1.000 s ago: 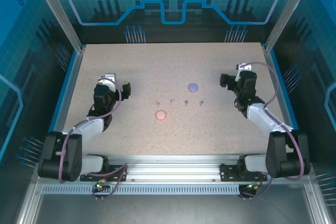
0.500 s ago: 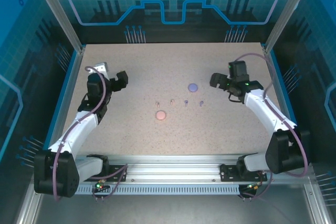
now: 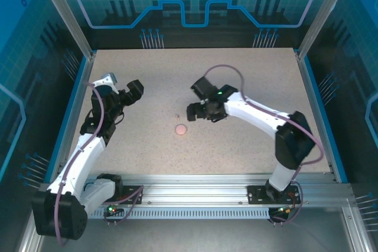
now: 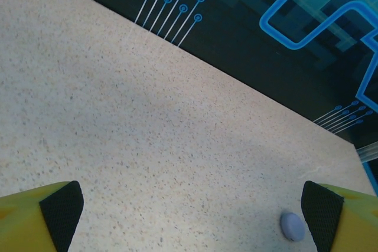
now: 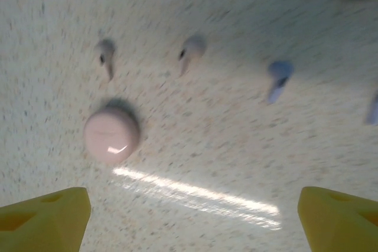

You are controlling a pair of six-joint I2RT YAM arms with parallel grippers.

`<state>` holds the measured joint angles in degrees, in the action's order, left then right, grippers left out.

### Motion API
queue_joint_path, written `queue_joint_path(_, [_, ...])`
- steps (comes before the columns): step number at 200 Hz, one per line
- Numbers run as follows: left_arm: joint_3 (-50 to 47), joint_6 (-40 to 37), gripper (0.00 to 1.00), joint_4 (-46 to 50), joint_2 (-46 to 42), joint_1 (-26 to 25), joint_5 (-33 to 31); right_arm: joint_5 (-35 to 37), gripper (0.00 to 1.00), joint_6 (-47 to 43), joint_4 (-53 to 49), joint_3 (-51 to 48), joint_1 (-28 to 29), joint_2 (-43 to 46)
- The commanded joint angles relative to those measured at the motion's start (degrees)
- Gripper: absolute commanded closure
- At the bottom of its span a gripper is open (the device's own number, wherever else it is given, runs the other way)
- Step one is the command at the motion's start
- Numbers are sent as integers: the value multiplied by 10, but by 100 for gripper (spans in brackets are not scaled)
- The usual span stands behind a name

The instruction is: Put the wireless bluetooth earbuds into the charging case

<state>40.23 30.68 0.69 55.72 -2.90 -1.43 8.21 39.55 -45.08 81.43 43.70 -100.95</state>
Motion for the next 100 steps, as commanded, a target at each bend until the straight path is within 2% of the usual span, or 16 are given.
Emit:
queue_joint_path(1, [-45,60,1,5,-34,-2,-1,-6,8,32,-66,51,37,-54])
queue_joint_path(13, [-70,81,1,-15,-61,-2,-4,-9,9,39,-79,77,51,-86])
queue_joint_path(31, [-72,112,1,16,-84,-2,-3,-21,12,49,-88,107,64,-127])
queue_joint_path(80, [-102,199,1,48,-110,-2,53,-30,13,89,-102,161,83,-192])
queue_joint_path(100, [-117,210,1,57,-117,-3,64,-27,13,98,-109,184,85,-214])
